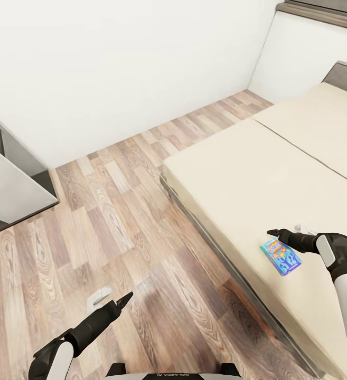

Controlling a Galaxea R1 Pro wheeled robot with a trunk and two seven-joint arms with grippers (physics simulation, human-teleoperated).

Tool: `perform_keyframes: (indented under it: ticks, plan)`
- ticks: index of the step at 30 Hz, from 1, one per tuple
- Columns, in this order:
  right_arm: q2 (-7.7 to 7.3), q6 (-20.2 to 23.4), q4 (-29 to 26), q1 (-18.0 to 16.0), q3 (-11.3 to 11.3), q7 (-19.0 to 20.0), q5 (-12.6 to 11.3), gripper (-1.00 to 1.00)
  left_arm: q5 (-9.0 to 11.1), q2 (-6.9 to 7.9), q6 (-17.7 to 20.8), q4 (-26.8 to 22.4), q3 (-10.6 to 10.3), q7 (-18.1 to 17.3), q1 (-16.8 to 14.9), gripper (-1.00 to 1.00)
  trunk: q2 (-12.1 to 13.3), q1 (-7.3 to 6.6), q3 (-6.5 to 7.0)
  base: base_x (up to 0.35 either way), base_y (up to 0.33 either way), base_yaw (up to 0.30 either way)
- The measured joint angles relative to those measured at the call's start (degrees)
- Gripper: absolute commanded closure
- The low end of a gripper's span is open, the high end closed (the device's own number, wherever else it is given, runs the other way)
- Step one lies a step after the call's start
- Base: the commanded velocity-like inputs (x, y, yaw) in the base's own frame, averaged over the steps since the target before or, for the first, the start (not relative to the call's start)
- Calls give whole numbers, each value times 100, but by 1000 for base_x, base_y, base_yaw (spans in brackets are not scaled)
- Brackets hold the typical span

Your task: Put all the toys in the child's room - the three board games (two on the bed and one on the table), the two jigsaw puzzles on the table, and the tennis ball on the table - inside the toy box on the table in the child's room.

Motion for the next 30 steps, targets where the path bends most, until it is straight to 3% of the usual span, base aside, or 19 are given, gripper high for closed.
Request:
perform_keyframes:
  ticks: [30]
  plan:
    - [-23, -8, 0, 0, -11, 5, -10, -100, -8, 0, -8, 48, 0, 9, 0, -100, 0, -1, 0, -17, 0, 0]
